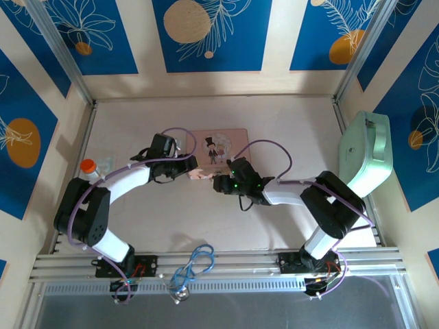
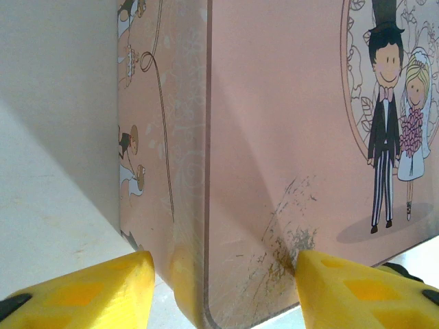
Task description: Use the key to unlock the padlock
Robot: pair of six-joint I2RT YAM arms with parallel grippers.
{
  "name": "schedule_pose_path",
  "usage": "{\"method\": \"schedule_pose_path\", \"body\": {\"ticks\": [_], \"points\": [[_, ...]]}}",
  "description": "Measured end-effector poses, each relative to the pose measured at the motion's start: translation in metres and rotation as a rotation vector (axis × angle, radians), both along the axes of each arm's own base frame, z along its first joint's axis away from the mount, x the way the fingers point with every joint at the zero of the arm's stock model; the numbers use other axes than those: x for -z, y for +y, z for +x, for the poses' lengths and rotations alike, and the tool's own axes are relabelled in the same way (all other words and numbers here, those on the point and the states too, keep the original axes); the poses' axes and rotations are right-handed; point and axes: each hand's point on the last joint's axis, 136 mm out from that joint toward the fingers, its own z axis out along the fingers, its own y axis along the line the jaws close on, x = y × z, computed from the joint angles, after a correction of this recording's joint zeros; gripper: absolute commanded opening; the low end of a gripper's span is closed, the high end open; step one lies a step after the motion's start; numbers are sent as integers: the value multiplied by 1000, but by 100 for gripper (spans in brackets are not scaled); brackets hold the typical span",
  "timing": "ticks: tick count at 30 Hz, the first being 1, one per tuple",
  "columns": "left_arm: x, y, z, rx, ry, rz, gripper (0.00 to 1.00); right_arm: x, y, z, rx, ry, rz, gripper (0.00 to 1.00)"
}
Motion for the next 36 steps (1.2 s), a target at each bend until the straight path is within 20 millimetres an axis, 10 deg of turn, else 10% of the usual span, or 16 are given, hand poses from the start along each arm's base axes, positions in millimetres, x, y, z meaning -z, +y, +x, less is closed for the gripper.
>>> {"method": "schedule_pose_path", "body": {"ticks": [36], "points": [[0, -1, 1, 0, 3, 1, 52, 10, 15, 29, -13, 7, -31, 26]]}}
